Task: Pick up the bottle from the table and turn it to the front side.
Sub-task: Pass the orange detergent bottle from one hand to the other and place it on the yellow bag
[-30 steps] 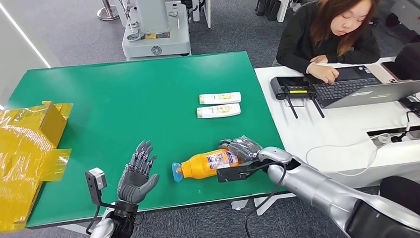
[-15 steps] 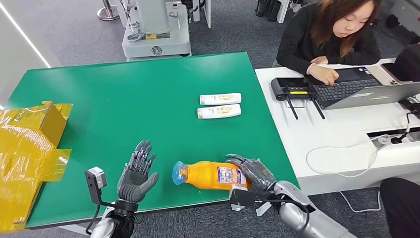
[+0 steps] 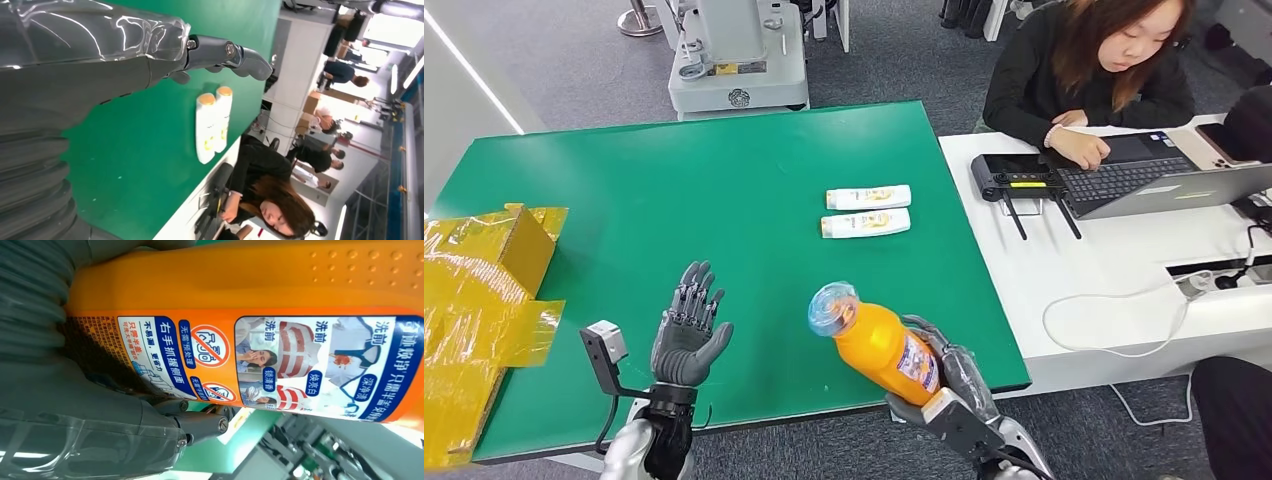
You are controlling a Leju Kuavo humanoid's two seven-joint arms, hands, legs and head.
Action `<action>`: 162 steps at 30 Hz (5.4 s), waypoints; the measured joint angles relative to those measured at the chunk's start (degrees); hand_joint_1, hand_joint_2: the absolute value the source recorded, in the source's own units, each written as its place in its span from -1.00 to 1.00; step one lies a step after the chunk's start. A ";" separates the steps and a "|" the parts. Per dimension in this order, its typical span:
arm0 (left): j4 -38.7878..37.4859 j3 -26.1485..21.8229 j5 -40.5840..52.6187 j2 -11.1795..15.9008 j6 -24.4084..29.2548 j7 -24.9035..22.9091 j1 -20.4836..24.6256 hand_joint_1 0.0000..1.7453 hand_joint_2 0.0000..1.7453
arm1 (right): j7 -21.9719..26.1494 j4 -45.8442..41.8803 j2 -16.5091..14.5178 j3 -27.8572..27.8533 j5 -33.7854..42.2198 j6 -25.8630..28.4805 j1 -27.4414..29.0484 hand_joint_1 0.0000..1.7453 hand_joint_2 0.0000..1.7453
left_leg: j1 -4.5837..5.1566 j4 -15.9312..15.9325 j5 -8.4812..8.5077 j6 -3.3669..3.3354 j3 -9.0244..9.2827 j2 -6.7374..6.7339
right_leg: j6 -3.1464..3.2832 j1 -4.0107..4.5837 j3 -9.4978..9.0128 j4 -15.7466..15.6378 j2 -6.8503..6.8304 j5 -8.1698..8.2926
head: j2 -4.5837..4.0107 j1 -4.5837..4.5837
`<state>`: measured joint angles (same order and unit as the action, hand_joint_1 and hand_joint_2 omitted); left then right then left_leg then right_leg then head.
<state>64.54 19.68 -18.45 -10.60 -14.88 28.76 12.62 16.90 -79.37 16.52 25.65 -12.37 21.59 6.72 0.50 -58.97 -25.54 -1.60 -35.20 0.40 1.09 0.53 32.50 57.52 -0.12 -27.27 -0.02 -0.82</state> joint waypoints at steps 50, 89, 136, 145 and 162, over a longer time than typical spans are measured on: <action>0.87 5.08 4.93 -4.75 -6.40 -5.44 18.43 -1.00 1.00 | 3.53 36.94 -21.05 -5.07 -4.87 -8.73 -43.45 1.00 1.00 | 0.00 0.00 0.23 0.07 -0.08 -0.10 | 0.05 0.00 0.16 0.10 0.13 0.23 | 0.00 0.01; -13.82 -1.14 3.10 -2.12 -12.47 -1.67 23.16 1.00 1.00 | 4.06 48.40 -25.73 1.87 -14.39 -6.12 -39.63 1.00 1.00 | 0.00 0.01 0.23 0.09 -0.16 -0.06 | 0.05 -0.01 0.21 0.12 0.10 0.22 | 0.00 0.01; -12.30 1.34 25.26 -2.00 5.72 7.02 22.39 1.00 1.00 | 13.70 45.79 -27.34 -2.31 1.47 -8.33 -40.76 -1.00 1.00 | -0.01 0.01 0.25 0.10 -0.21 -0.08 | 0.06 0.00 0.30 0.14 0.12 0.23 | 0.00 0.01; -12.15 1.01 36.82 0.54 16.20 8.03 25.16 1.00 1.00 | 14.12 38.00 -26.41 -1.20 1.75 -7.63 -34.89 -1.00 1.00 | -0.02 0.01 0.26 0.12 -0.27 -0.09 | 0.06 0.00 0.36 0.14 0.12 0.23 | 0.00 0.01; -11.23 0.86 56.13 5.57 31.77 2.94 33.79 1.00 1.00 | 12.22 24.83 -23.66 4.22 2.45 -6.69 -28.11 -1.00 1.00 | -0.03 0.01 0.28 0.15 -0.28 -0.12 | 0.06 0.01 0.39 0.15 0.15 0.23 | 0.00 -0.01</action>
<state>53.31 20.54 37.68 -5.03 16.89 31.70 46.41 29.11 -54.54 -7.13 29.87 -9.92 14.90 -21.39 0.47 -58.96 -25.26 -1.45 -35.48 0.28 1.15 0.54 32.89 57.67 0.03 -27.04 -0.02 -0.83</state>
